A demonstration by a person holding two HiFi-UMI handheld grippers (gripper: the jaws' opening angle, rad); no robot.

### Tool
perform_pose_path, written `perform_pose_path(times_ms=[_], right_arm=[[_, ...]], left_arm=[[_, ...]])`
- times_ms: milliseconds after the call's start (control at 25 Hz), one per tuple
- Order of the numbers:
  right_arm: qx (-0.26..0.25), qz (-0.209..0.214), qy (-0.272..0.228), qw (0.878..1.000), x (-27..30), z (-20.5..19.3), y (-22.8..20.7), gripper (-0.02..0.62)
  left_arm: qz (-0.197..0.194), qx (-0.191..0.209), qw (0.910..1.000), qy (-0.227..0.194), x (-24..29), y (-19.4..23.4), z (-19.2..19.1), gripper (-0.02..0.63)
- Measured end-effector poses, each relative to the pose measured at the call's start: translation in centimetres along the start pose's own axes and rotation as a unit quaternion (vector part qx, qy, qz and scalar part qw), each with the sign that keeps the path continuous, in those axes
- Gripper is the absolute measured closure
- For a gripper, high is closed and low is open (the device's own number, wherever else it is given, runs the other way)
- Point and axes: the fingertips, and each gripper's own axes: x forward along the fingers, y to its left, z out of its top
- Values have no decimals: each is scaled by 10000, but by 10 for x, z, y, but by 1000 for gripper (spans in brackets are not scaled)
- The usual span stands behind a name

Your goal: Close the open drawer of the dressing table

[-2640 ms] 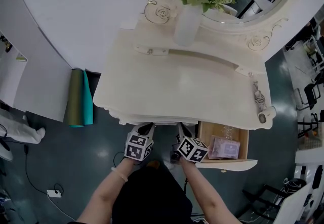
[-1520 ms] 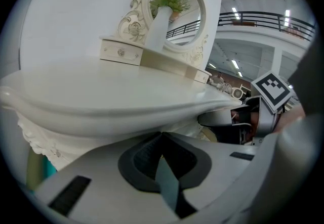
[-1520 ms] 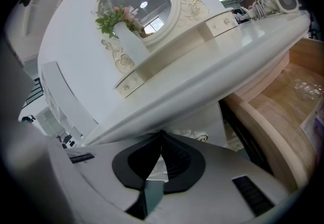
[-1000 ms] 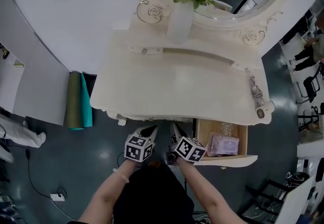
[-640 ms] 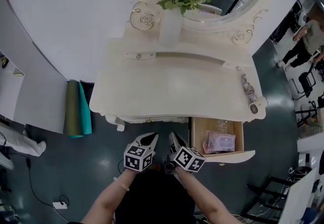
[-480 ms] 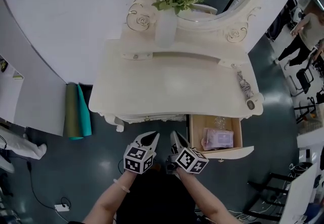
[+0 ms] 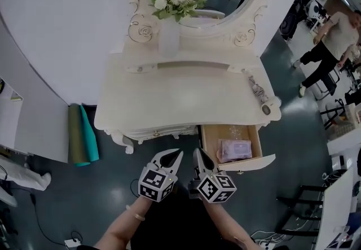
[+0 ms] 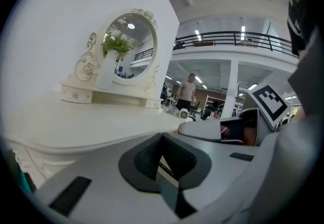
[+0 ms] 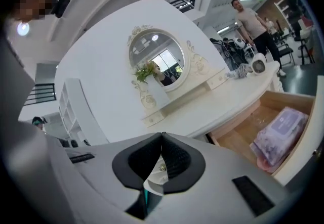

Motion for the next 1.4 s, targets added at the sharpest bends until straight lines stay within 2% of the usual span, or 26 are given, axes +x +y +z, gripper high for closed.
perform_pose_path(times_ms=[120,400,560,760,1400], right_arm=[[-276,-97,-204,9994,-10,10,1,571],[-301,-289,-211,9989,-22,4,-4,571],[-295,-329,-266,9987,-22,7,-8,571],[-286,-428,-252,9984,-21,7,-13,571],[-271,-1156,-470,9918,-56,17,-58,571]], left_arm=[[-102,26,9999,-101,-1,-10,7,591],[-262,188,9995,-12,2,-22,1,591],[-197,228,9995,84,7,-21,-2,591],[-231,163,9994,191,12,-19,-5,591],[-916,375,9936,547,35,-59,-17,589]])
